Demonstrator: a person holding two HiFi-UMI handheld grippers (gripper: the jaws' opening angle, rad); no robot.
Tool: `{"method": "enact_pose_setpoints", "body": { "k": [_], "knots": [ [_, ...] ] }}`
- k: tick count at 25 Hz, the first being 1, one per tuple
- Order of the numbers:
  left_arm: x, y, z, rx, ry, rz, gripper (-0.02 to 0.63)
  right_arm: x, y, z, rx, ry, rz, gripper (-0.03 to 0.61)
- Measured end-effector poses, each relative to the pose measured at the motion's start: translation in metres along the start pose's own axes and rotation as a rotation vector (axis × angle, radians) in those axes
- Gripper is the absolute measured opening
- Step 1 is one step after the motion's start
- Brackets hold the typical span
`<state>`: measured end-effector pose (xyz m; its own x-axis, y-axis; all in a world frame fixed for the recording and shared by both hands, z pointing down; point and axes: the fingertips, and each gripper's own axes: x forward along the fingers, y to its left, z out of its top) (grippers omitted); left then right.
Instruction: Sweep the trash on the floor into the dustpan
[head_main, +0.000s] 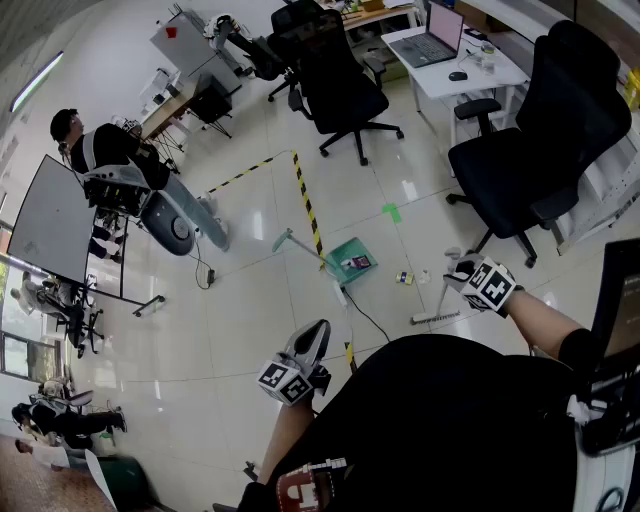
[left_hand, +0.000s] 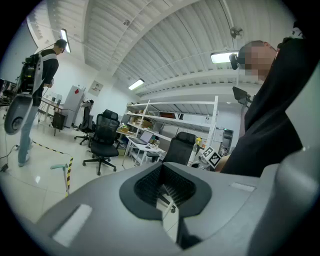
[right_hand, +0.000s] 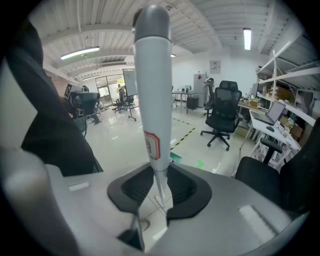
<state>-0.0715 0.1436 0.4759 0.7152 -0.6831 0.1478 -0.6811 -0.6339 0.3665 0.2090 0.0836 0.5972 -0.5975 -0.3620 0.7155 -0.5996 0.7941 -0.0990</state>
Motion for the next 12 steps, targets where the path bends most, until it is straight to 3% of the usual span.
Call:
{"method": "enact_pose_setpoints", "body": {
  "k": [7, 12],
  "knots": [
    [0.033, -0.011, -0.012, -0.016, 0.004, 0.014, -0.003, 0.001, -0.034, -0.003, -0.027, -0.013, 0.017, 0.081],
    [0.035, 0.010, -0.017, -0.060, 0.006, 0.024, -0.003, 0.021, -0.048, 0.006, -0.008, 0.013, 0.002, 0.081]
  ]
}}
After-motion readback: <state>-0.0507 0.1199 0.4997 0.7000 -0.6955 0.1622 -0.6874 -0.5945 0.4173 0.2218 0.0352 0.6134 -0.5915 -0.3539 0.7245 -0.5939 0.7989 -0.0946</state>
